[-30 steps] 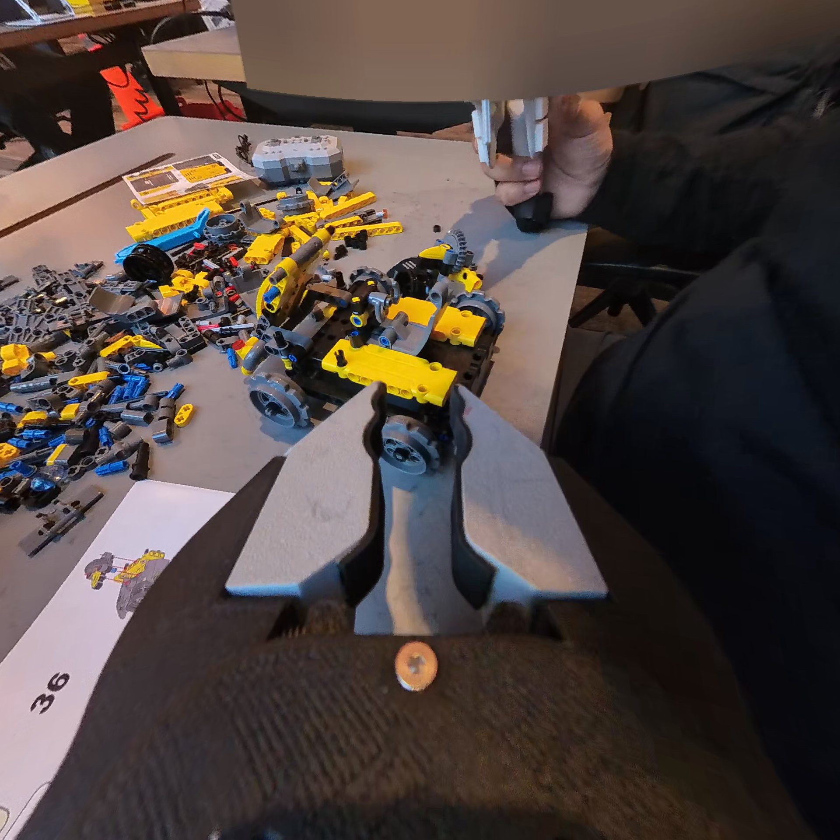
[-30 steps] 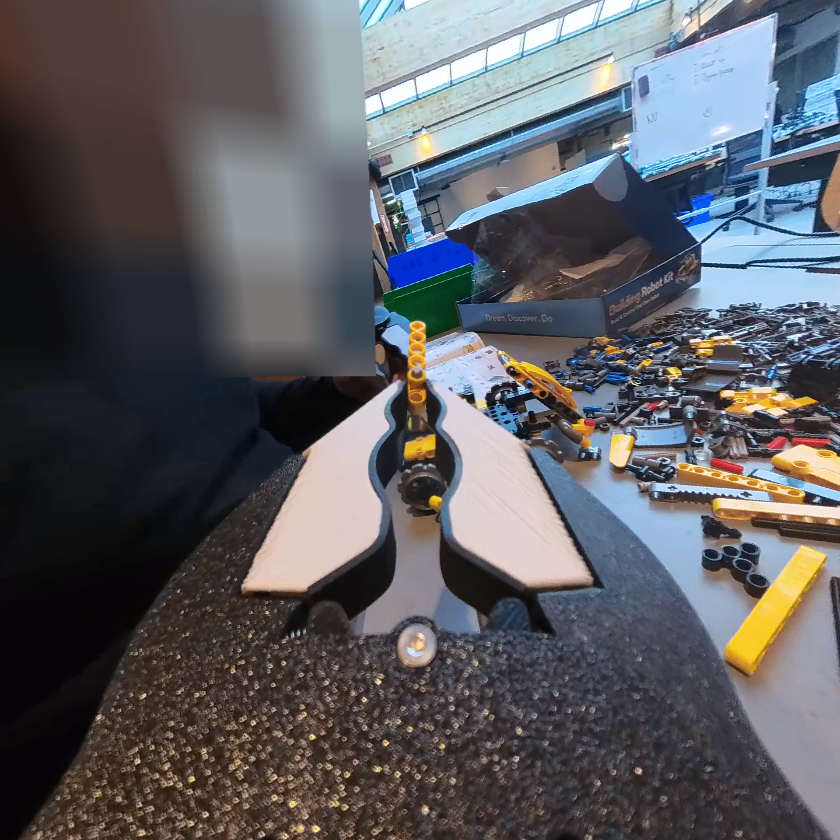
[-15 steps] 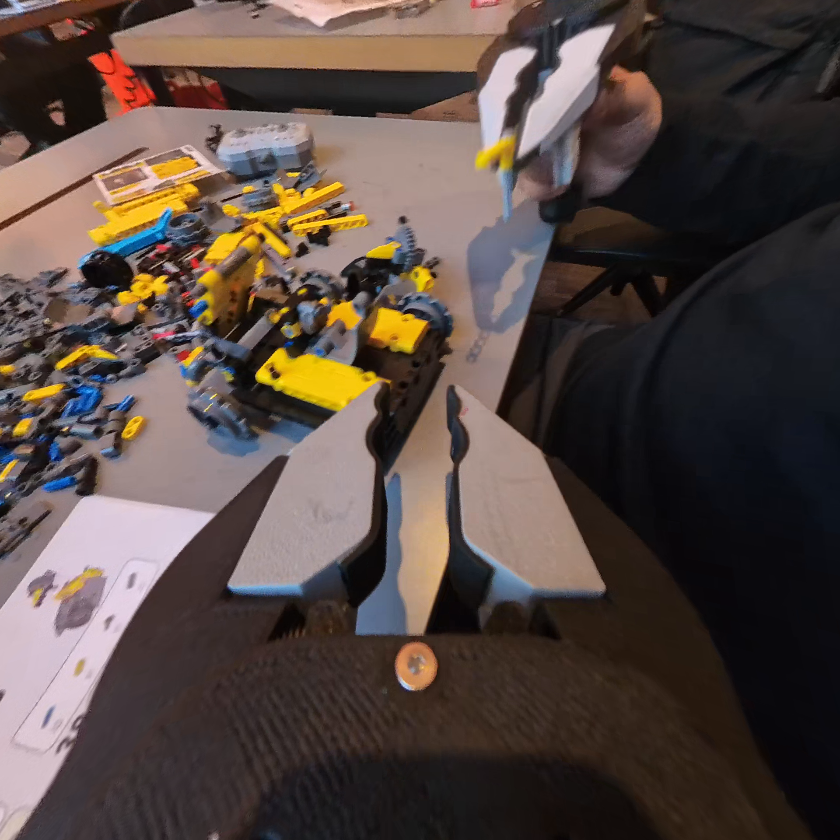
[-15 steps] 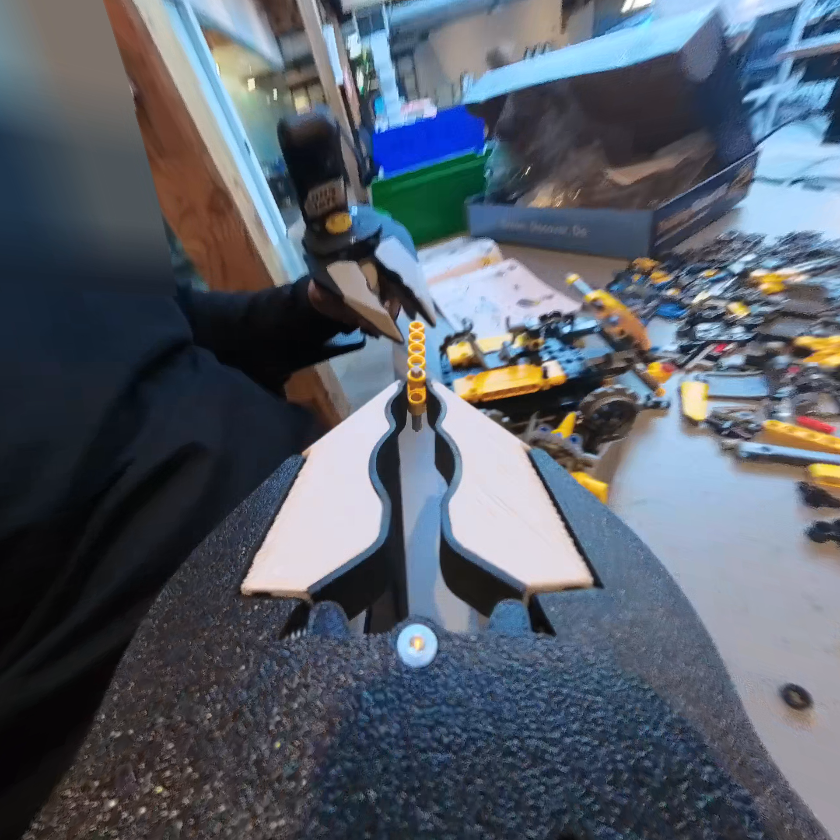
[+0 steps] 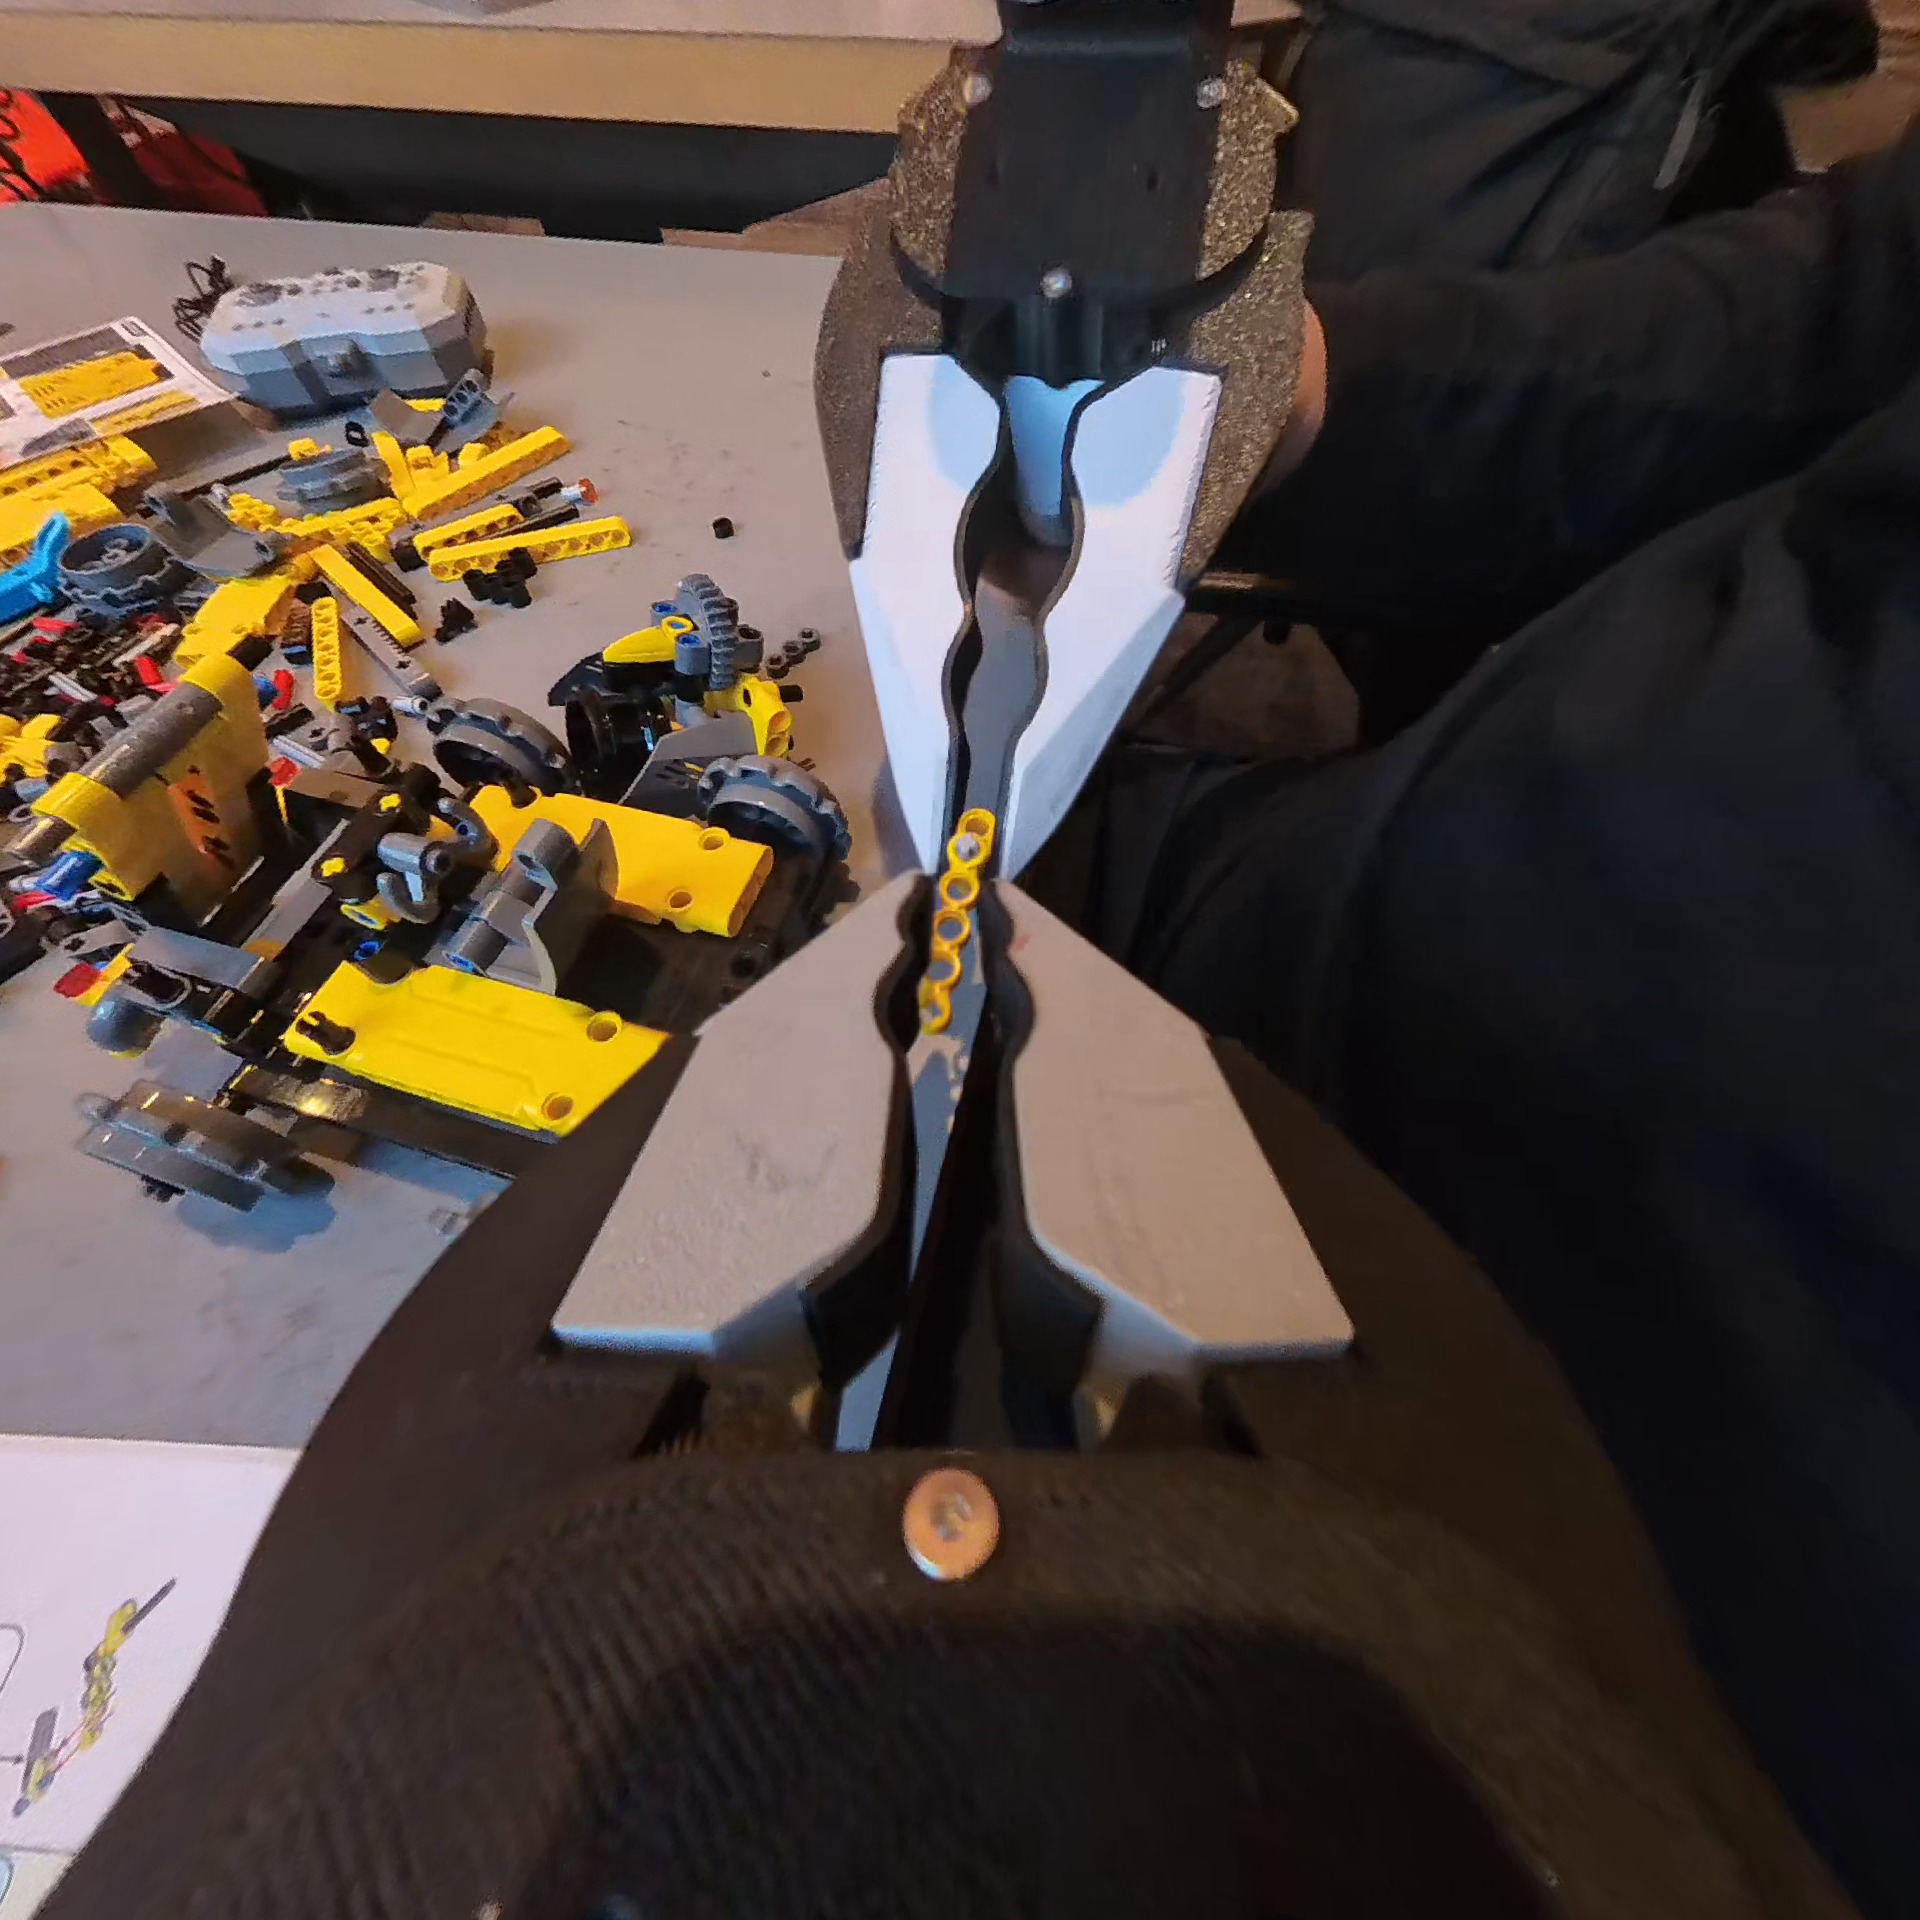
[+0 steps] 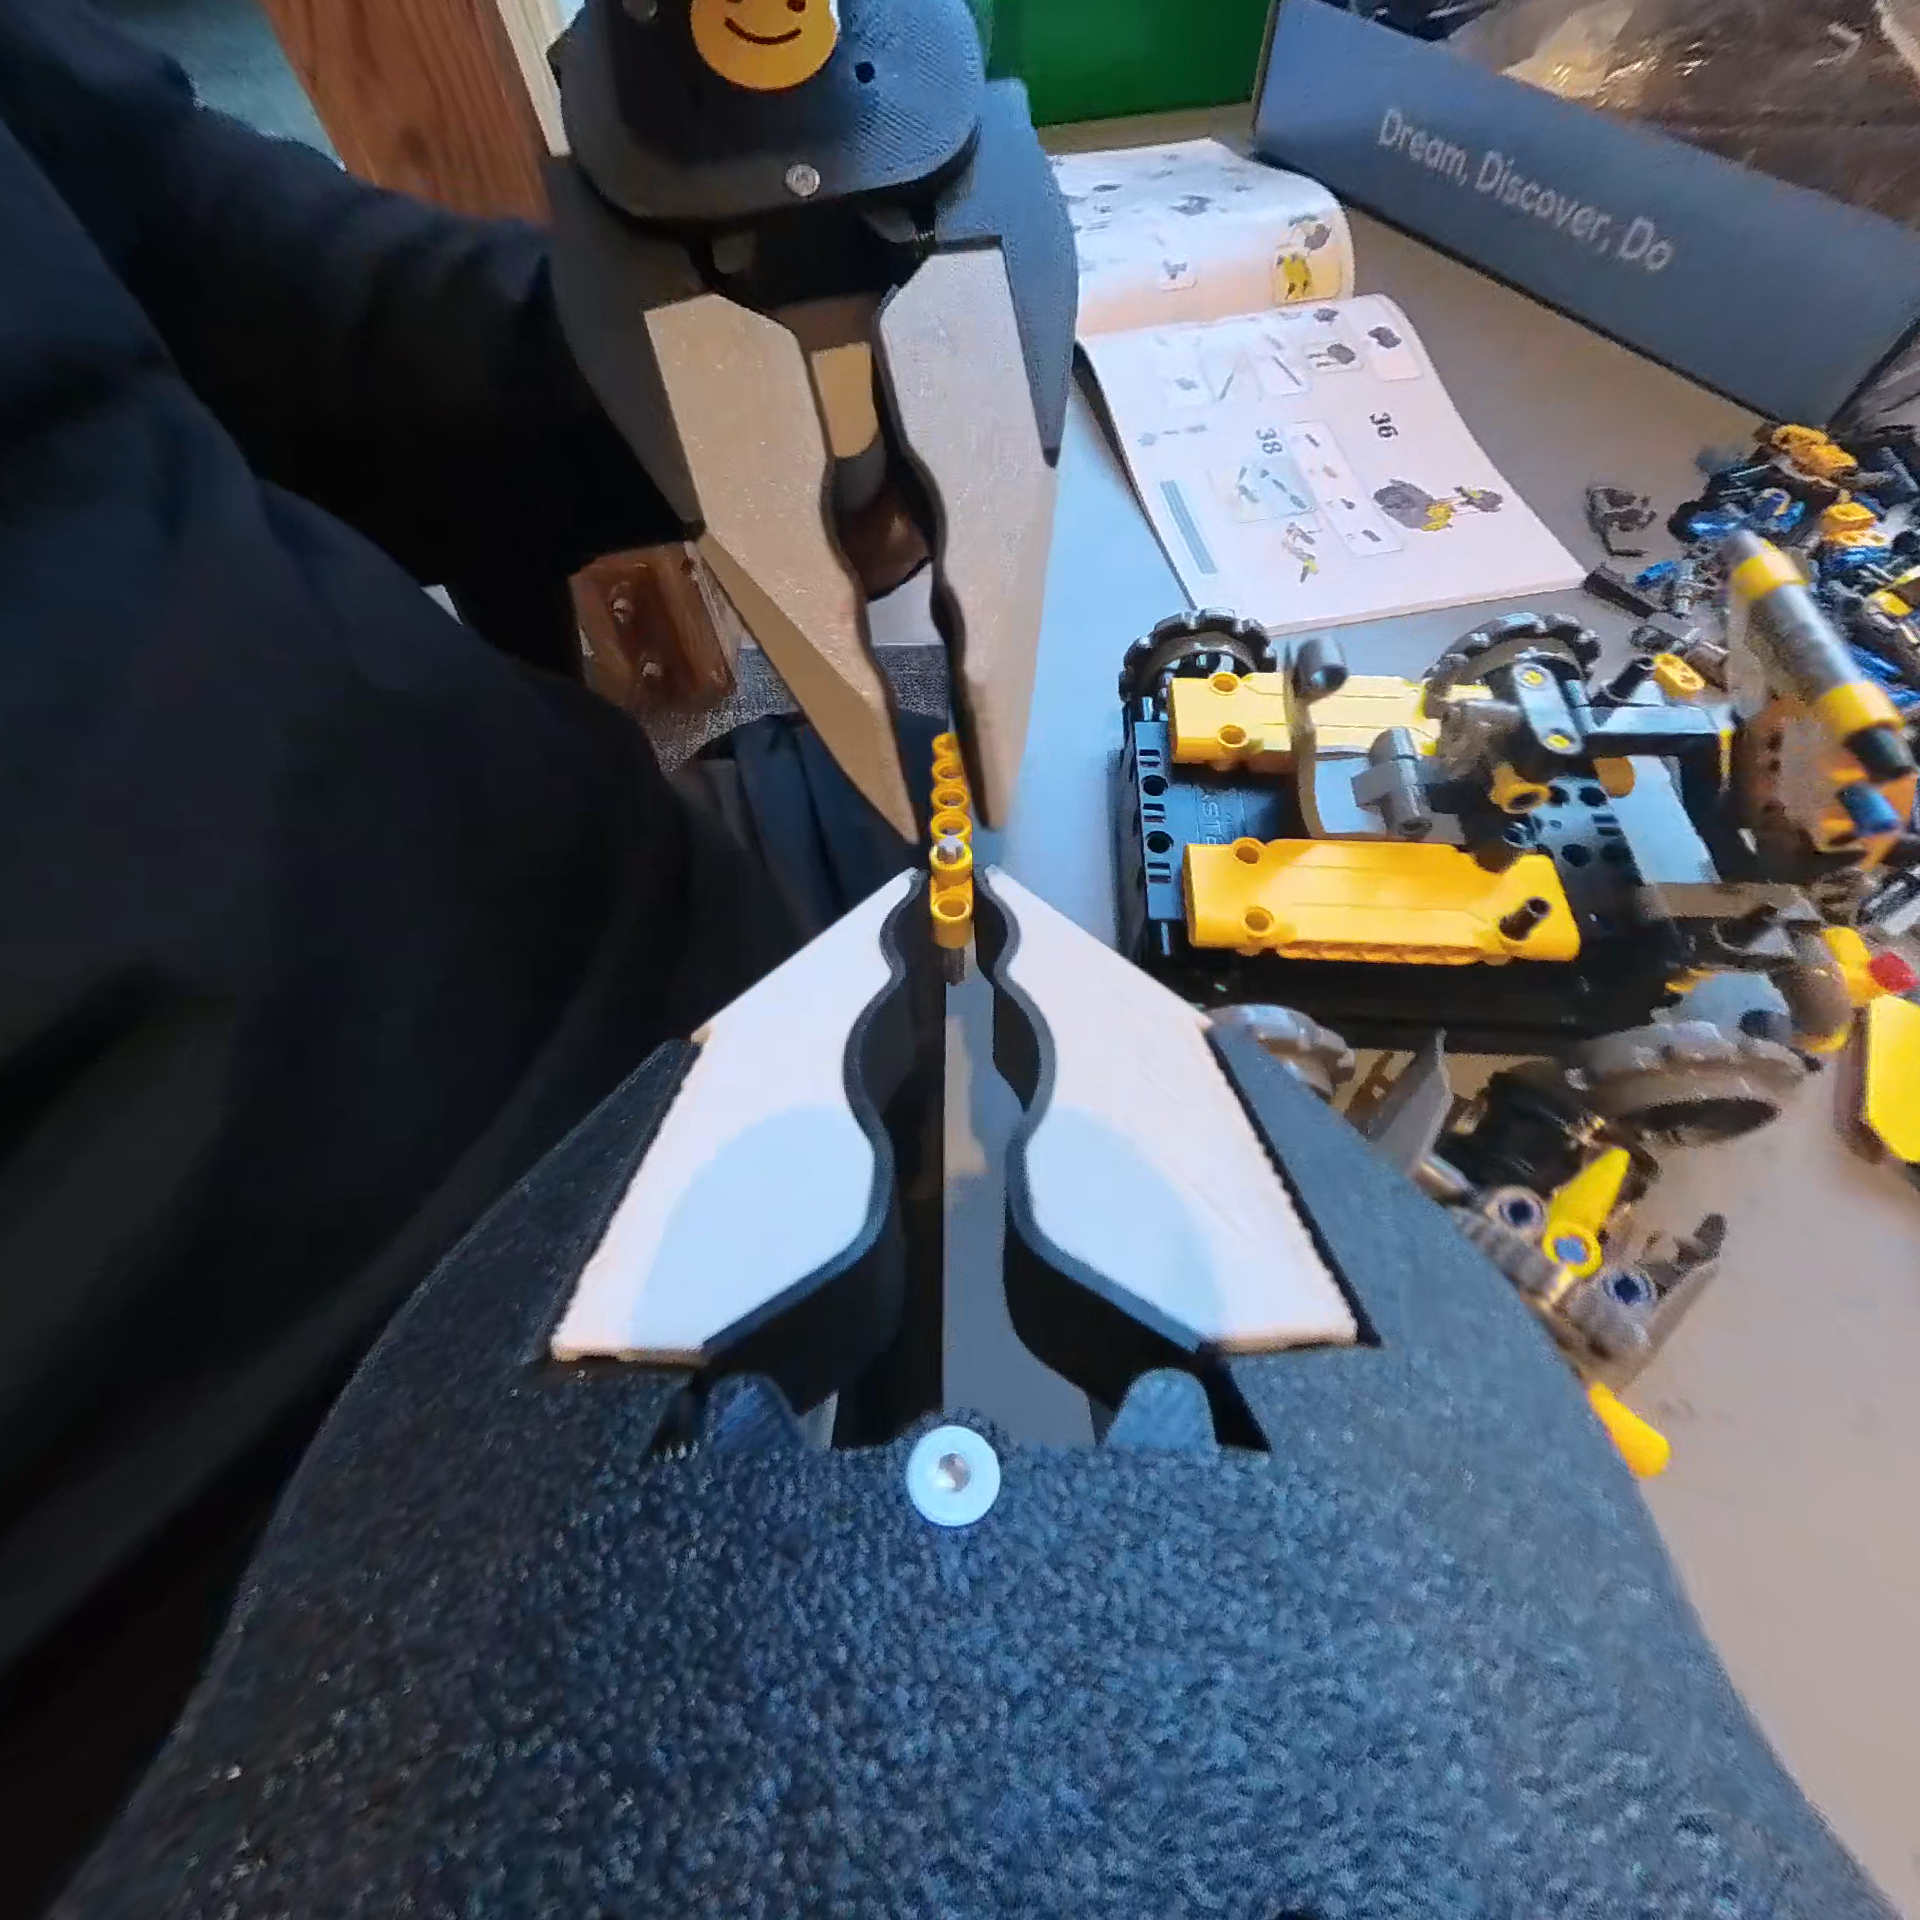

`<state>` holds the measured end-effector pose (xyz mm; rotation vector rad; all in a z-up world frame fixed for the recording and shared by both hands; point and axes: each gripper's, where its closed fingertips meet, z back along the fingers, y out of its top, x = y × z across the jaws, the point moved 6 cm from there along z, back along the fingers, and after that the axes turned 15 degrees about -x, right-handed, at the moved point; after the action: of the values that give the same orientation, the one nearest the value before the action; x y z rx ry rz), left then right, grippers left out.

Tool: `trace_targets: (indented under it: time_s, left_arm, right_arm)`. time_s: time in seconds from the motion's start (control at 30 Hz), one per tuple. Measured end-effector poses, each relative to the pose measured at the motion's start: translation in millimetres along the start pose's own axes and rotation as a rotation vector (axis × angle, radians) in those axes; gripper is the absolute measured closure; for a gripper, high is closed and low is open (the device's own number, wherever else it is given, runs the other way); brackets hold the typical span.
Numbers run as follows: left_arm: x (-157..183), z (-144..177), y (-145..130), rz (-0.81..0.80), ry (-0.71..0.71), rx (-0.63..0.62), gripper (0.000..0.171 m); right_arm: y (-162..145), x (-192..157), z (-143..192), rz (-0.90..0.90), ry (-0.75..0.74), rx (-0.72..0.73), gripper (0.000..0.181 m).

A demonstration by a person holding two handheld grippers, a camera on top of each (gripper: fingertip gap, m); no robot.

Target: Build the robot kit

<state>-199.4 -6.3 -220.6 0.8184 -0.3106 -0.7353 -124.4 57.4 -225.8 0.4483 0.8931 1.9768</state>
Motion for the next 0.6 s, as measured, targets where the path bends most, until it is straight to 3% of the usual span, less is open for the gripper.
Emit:
trace_targets:
  time_s: [0.33,0.6]
  left_arm:
    - [-7,-11,-11,0.011,0.016,-0.1,0.167]
    - [-10,-10,-5,0.049,-0.011,-0.073,0.167]
  right_arm:
    - [-6,7,-18,0.027,-0.035,-0.148,0.173]
    - [-6,11,-11,-0.019,0.004,-0.1,0.174]
